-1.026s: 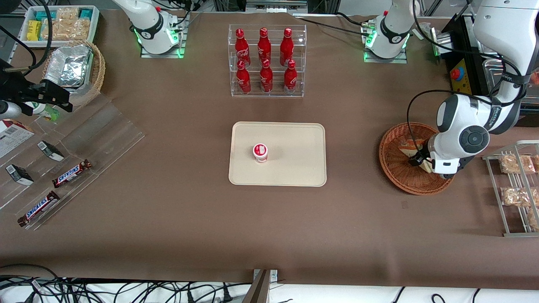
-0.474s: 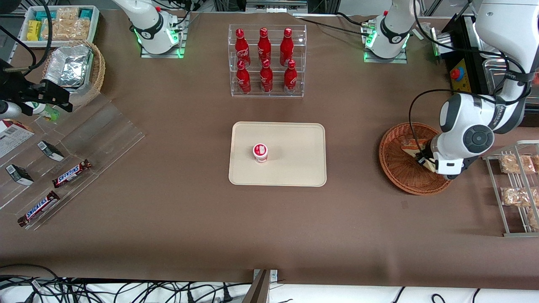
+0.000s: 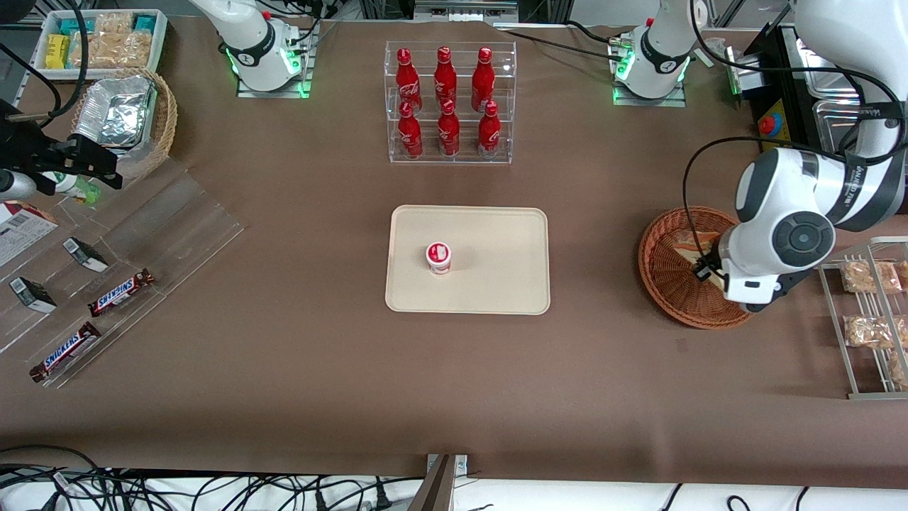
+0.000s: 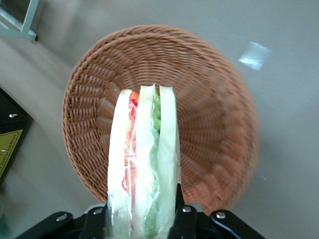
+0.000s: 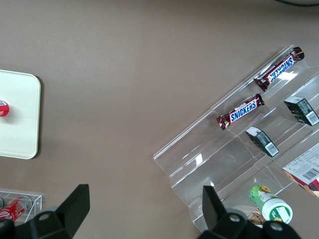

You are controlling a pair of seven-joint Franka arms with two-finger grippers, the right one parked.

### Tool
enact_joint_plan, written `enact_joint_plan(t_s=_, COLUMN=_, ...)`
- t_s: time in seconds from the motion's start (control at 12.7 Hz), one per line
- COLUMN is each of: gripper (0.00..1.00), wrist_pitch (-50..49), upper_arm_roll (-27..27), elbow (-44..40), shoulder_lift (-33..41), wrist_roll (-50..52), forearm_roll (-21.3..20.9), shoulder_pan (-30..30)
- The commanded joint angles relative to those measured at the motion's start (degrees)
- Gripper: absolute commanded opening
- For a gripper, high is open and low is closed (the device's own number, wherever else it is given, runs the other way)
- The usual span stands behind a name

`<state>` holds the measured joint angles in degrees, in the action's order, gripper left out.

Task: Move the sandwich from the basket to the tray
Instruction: 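Carry the sandwich with the left gripper over to the cream tray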

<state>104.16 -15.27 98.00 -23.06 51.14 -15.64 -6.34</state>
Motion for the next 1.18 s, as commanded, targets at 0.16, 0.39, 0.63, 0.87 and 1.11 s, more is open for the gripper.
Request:
enact_joint_plan(t_s=0.16, gripper=0.42, wrist_pitch=-5.0, upper_arm_roll=-0.6, elbow=-8.2, shoulder_lift=-1.0, wrist_roll=-1.0, forearm_roll=2.5, shoulder_pan=8.3)
enact_joint_plan(t_s=0.39, gripper=0.42, wrist_pitch=-4.7, upper_arm_roll=-0.6, elbow=-9.7, shoulder_lift=-3.3, wrist_roll=-2.1, forearm_roll=2.7, shoulder_pan=15.0)
enact_joint_plan(t_s=0.63, gripper=0.42, wrist_pitch=-1.5, upper_arm_roll=-0.6, elbow=-11.7, shoulder_lift=-6.8, wrist_roll=-2.4, forearm_roll=3.7, shoulder_pan=21.4)
enact_joint_plan(t_s=0.87, gripper=0.42, wrist_pitch=4.5, upper_arm_roll=-0.6, elbow=-11.9, shoulder_lift=-10.1, wrist_roll=-1.8, forearm_roll=3.7, shoulder_pan=27.0)
enact_joint_plan(t_s=1.11, gripper=0.42, wrist_pitch=8.2, upper_arm_roll=-0.5, elbow=-11.9, shoulder_lift=-13.2, wrist_roll=-2.0, forearm_roll=2.9, shoulder_pan=30.6)
